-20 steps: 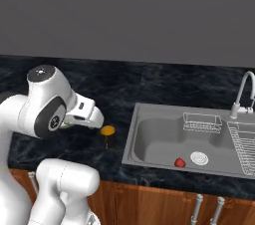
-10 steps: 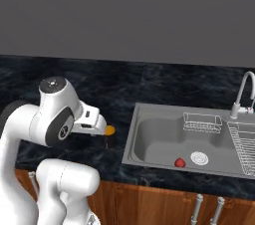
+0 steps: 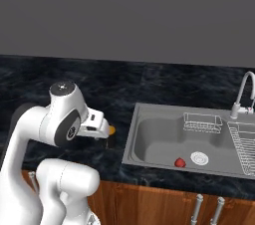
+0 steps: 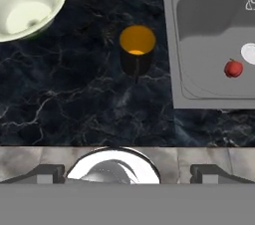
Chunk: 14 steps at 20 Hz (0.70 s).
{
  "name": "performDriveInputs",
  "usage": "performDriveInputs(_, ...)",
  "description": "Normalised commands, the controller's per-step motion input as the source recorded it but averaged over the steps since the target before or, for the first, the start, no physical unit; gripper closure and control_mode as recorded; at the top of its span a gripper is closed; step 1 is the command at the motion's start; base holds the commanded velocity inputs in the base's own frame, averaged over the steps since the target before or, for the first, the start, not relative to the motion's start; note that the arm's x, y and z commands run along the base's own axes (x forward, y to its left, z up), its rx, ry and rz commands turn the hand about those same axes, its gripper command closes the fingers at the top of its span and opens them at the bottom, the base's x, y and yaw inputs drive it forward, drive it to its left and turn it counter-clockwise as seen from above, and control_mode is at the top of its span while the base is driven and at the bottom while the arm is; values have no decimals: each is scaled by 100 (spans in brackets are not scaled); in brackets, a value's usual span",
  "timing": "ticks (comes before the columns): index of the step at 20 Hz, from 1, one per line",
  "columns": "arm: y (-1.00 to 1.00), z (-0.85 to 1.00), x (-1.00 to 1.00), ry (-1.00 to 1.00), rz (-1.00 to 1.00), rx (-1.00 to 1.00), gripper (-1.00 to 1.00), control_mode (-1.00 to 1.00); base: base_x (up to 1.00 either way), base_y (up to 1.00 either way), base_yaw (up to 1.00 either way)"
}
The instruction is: Clear the mugs and bowl far away from the sink.
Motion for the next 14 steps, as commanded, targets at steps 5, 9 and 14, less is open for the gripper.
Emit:
performDriveInputs(5, 0, -30, 23, 1, 0, 0, -100, -100, 0, 0, 0)
performDriveInputs(9, 0, -34, 25, 0, 0, 0, -100, -100, 0, 0, 0)
performDriveInputs(14, 0, -28, 25, 0, 0, 0, -100, -100, 0, 0, 0)
